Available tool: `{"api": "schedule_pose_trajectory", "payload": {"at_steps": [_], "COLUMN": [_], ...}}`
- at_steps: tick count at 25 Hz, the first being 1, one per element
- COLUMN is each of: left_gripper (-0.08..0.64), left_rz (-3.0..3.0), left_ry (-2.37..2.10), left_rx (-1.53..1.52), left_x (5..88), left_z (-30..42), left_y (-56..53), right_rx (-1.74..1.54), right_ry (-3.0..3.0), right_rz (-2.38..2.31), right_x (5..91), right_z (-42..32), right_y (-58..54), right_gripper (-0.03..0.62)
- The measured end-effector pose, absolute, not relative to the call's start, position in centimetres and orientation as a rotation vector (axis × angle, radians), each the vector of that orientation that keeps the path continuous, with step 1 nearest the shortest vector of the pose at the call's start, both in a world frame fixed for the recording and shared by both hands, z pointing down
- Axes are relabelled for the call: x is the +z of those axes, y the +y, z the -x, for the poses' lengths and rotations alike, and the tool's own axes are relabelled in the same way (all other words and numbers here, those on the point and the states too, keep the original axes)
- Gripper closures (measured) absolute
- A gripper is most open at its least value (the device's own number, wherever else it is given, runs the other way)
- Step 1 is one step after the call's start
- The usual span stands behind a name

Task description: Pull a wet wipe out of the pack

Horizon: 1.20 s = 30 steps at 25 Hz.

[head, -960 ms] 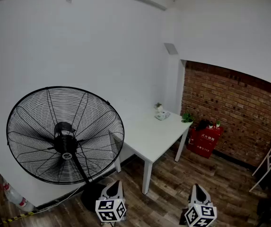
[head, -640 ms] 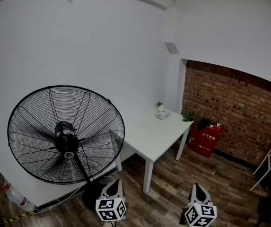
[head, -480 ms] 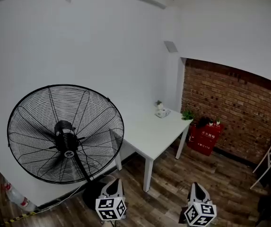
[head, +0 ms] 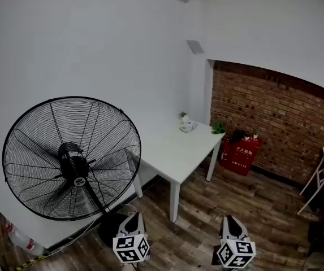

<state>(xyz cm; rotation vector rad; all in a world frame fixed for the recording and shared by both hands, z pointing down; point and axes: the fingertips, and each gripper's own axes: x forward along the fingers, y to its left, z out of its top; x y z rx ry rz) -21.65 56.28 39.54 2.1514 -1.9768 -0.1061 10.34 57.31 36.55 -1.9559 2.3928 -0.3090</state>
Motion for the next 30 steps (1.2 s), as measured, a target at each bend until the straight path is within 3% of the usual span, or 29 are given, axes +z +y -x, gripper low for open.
{"api": "schedule_pose_trajectory", "payload": {"at_steps": [16,30], "left_gripper": [0.558,0.558], "left_rz": [-2.172,-2.205], "left_ry": [-2.004,-1.937], "left_rx": [-0.103,-0.059], "left_x": [39.6,41.1], "left_z": [24.7,22.4], "left_y": [53.9,48.4], "right_rx": [-0.295,-0.362], "right_ry": [2.299,2.209], "right_rz": [2.022,2.128], "right_x": [37.2,39.9], "right_z": [-9.0,-11.8], "right_y": [56.2,52.9], "right_gripper": [0.466,0.466]}}
